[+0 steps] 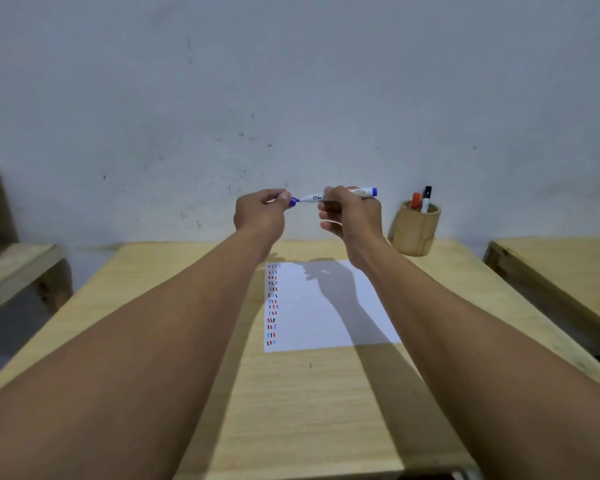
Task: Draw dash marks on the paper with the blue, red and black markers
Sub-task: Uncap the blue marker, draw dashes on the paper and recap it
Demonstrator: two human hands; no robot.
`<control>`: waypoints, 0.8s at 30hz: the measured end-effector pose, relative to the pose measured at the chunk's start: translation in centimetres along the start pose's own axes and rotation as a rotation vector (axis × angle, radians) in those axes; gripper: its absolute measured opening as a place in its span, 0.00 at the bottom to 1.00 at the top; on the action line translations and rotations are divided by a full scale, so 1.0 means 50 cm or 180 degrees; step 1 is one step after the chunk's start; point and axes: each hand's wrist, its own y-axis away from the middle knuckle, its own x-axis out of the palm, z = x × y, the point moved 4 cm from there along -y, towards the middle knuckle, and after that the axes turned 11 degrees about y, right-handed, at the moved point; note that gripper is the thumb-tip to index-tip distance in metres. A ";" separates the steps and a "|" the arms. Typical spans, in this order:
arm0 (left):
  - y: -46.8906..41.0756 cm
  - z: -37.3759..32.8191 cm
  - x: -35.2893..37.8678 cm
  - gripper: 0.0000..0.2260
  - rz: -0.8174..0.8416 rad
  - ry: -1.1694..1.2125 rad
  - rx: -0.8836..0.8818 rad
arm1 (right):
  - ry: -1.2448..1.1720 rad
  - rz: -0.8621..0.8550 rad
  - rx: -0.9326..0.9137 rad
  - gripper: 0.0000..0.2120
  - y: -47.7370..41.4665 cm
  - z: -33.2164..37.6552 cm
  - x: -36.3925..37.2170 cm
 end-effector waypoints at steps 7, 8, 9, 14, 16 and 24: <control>0.036 -0.046 0.043 0.06 0.0262 0.0389 -0.0440 | -0.0334 -0.0056 -0.0059 0.05 0.014 0.052 -0.043; 0.041 -0.051 0.045 0.06 0.0249 0.0421 -0.0465 | -0.0363 -0.0039 -0.0065 0.05 0.017 0.055 -0.046; 0.045 -0.057 0.046 0.06 0.0242 0.0438 -0.0472 | -0.0397 -0.0016 -0.0074 0.04 0.019 0.059 -0.048; 0.061 -0.080 0.061 0.05 0.0404 0.0503 -0.0453 | -0.0780 0.0148 0.0047 0.07 0.028 0.076 -0.052; 0.066 -0.088 0.066 0.06 0.0419 0.0548 -0.0434 | -0.0713 0.0132 0.0039 0.07 0.030 0.081 -0.056; 0.056 -0.119 0.063 0.05 0.0366 0.0470 -0.0057 | 0.0906 0.0540 -0.0384 0.05 0.038 0.111 -0.087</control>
